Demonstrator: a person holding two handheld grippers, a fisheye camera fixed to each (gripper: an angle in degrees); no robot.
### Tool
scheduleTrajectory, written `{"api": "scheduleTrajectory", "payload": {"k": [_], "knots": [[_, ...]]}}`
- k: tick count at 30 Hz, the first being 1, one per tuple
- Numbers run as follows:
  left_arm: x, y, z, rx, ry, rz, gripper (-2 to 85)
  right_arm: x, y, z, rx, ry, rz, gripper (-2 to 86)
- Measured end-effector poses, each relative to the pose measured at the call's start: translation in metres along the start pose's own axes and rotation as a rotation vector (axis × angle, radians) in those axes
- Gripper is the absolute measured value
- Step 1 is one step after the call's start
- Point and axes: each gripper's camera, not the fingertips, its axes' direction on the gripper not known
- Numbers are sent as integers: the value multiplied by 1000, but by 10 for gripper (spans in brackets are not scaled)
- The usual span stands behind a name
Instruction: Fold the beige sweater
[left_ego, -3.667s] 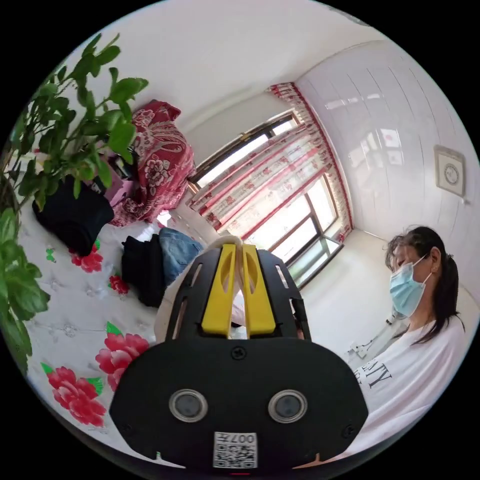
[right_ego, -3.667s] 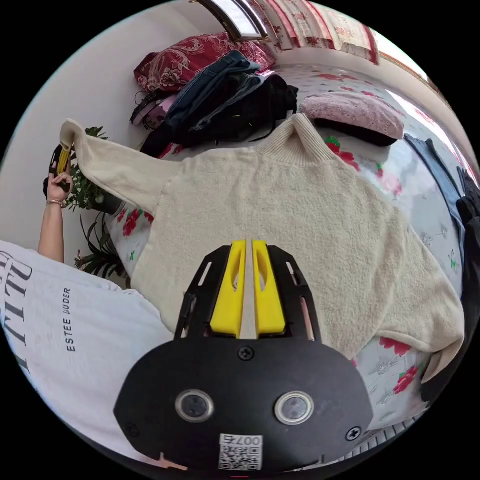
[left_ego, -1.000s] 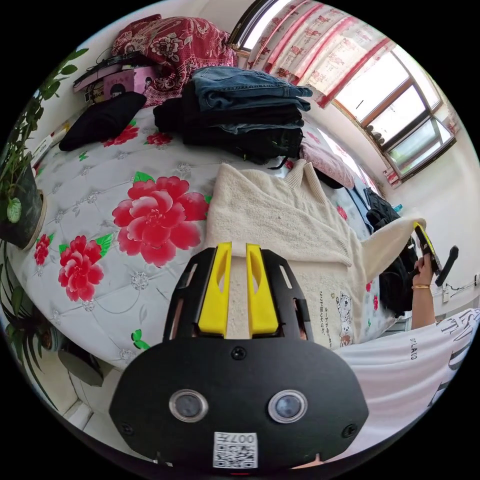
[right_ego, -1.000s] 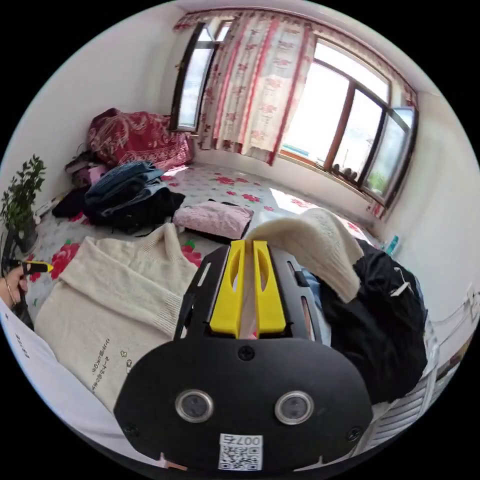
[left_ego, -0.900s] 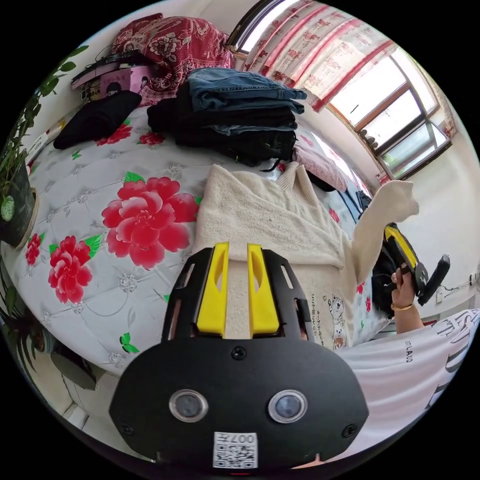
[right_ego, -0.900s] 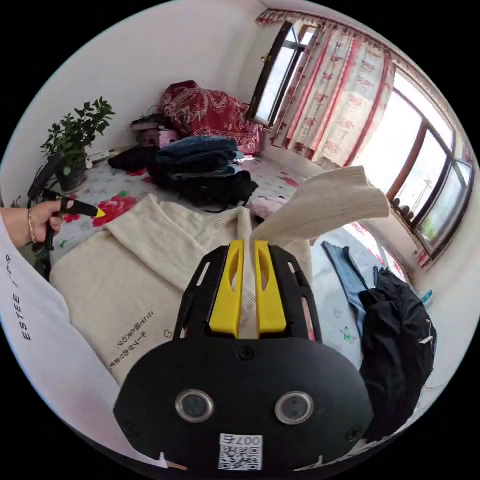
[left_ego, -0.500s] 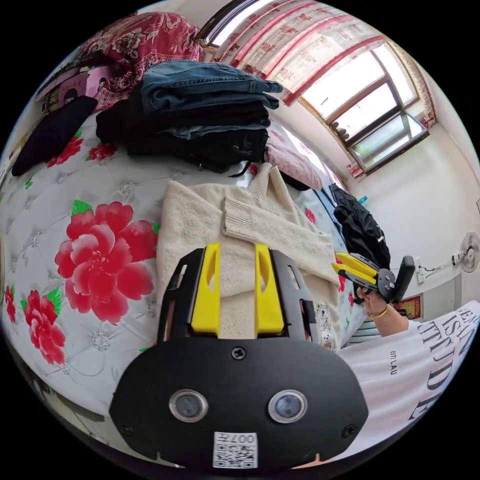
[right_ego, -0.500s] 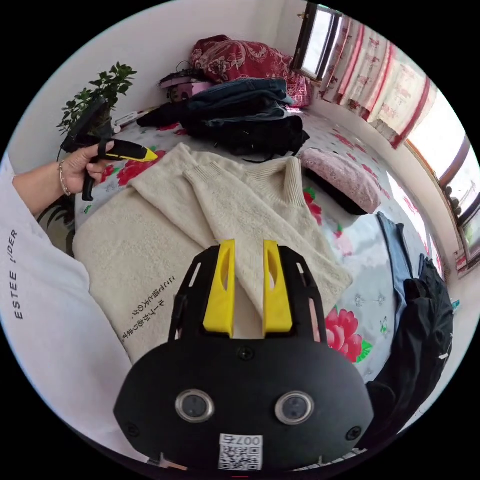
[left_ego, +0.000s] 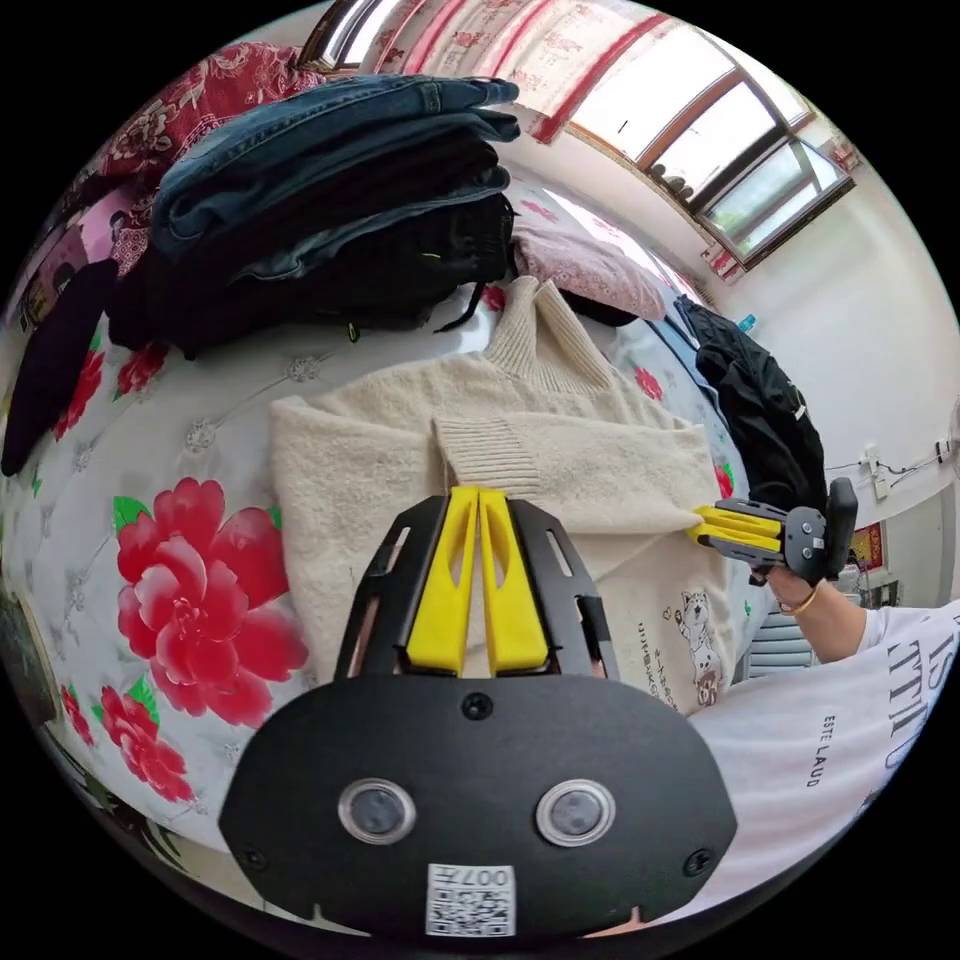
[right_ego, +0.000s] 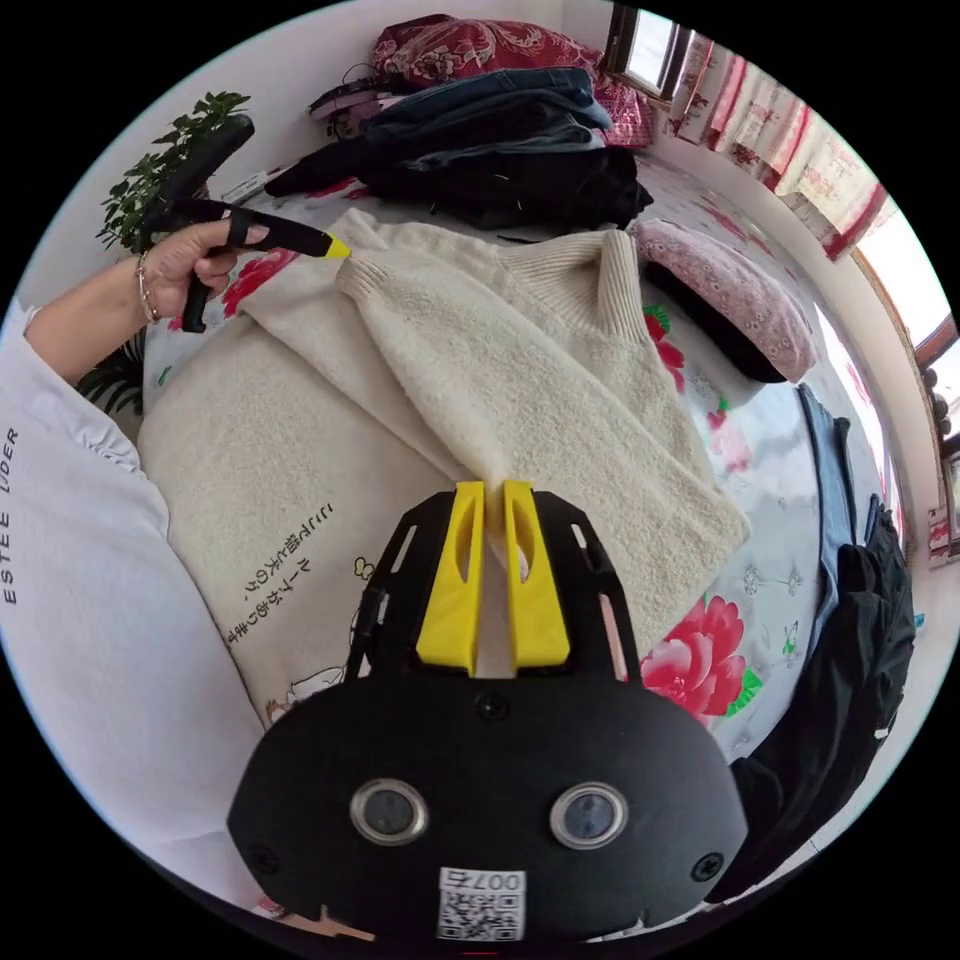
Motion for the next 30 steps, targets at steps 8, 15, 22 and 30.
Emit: {"api": "scheduleTrajectory", "payload": {"k": [8,15,22,30], "knots": [[-31,95,-45,-15,-81,-213,24,29,28,-21,8,-177,143,47],[-27,192,-82,-51,-95,-278,104,70,156,-65,54,-262,486,68],[-32,265,-80,-198,-54,-369,127,59,278,-61,-3,-408,720,69],[-20,222,-66,-311,-24,-152,9,70,252,-60,-56,-408,620,11]]}}
